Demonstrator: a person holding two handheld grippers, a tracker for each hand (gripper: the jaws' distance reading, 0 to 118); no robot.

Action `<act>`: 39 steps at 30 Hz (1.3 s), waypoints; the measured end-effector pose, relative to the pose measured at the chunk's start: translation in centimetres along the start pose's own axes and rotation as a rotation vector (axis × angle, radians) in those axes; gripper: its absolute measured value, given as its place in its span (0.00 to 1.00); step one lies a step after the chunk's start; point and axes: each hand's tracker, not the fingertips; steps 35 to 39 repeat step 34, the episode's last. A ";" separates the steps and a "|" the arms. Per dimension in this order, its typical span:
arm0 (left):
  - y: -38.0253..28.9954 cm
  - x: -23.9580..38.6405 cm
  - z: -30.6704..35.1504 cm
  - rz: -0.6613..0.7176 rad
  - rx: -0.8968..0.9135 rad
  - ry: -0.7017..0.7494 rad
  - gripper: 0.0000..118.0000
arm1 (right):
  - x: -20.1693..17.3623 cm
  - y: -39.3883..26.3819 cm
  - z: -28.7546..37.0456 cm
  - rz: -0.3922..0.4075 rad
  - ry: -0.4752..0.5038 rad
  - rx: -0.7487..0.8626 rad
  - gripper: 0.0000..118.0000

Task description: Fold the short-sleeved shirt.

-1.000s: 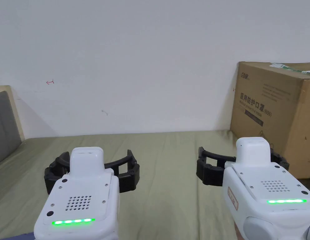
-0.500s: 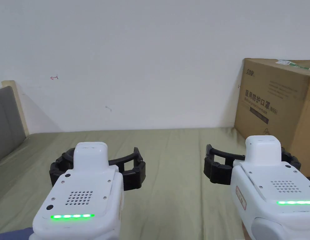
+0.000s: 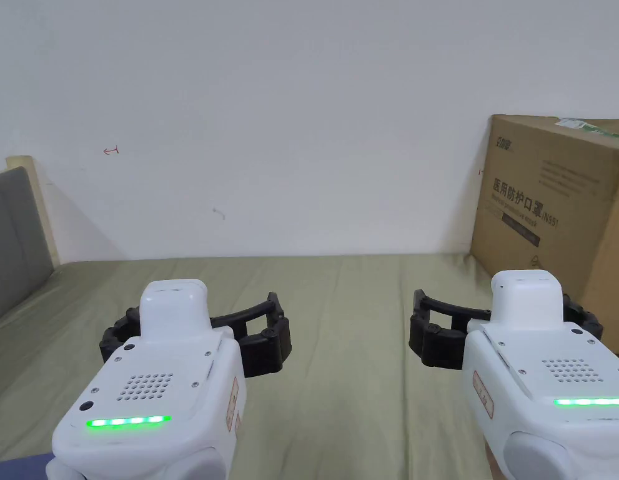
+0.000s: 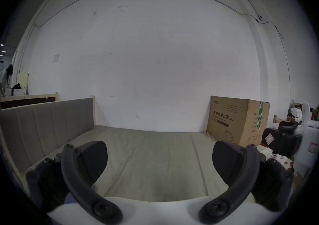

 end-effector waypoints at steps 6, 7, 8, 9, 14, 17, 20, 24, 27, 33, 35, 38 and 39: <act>0.1 0.1 0.0 0.002 -0.005 0.015 1.00 | 0.0 -0.4 -0.1 0.004 0.004 -0.008 1.00; 0.1 0.2 -0.1 0.003 -0.009 0.022 1.00 | 0.1 -0.4 -0.1 0.004 0.006 -0.011 1.00; 0.1 0.2 -0.2 0.001 -0.015 0.030 1.00 | 0.1 -0.4 -0.1 0.004 0.006 -0.014 1.00; 0.1 0.3 -0.2 0.001 -0.020 0.037 1.00 | 0.1 -0.4 -0.1 0.004 0.006 -0.018 1.00; 0.2 -0.2 -0.2 0.018 -0.024 0.031 1.00 | 0.4 -0.5 -0.2 0.005 -0.002 -0.023 1.00; 0.2 -0.3 -0.4 0.040 -0.046 0.048 1.00 | 0.4 -0.4 -0.1 0.004 0.001 -0.027 1.00; 0.1 -0.4 -0.7 0.048 -0.066 0.084 1.00 | 0.3 -0.4 0.0 0.003 0.004 -0.029 1.00; 0.1 -0.7 -0.6 0.071 -0.081 0.101 1.00 | 0.2 -0.6 -0.1 0.005 0.012 -0.037 1.00; 0.0 -0.8 -0.5 0.091 -0.088 0.091 1.00 | 0.0 -0.7 -0.1 0.008 0.015 -0.042 1.00; -0.1 -0.4 -0.7 0.071 -0.093 0.106 1.00 | -0.1 -0.8 0.0 0.005 0.018 -0.046 1.00; -0.2 -0.3 -0.6 0.068 -0.091 0.102 1.00 | -0.1 -0.8 -0.1 0.006 0.018 -0.045 1.00; -0.2 -0.3 -0.6 0.068 -0.091 0.102 1.00 | -0.1 -0.8 -0.1 0.006 0.018 -0.045 1.00; -0.2 -0.3 -0.6 0.068 -0.091 0.102 1.00 | -0.1 -0.8 -0.1 0.006 0.018 -0.045 1.00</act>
